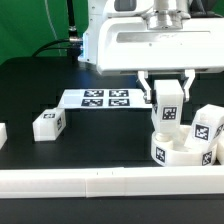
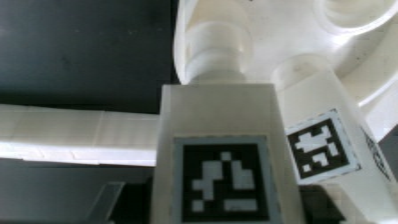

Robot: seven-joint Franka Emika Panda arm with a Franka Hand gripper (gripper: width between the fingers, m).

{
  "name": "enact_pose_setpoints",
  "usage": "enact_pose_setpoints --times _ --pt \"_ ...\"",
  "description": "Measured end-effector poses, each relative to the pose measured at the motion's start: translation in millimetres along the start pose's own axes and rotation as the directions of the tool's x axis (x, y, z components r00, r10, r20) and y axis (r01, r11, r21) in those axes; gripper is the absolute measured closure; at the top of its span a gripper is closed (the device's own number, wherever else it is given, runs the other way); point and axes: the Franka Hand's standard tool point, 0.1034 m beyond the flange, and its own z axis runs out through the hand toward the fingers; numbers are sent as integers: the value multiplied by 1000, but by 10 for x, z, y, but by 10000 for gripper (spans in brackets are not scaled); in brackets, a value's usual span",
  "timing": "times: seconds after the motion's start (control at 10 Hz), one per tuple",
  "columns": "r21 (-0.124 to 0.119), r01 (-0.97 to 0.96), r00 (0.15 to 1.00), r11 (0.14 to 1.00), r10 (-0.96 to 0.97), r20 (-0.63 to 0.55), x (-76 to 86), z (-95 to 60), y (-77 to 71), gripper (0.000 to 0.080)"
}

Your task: Assemble stool

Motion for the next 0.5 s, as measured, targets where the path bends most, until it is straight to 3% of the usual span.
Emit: enact_pose_setpoints --times 0.5 --pt "-4 28 1000 1000 -28 -9 -30 21 25 462"
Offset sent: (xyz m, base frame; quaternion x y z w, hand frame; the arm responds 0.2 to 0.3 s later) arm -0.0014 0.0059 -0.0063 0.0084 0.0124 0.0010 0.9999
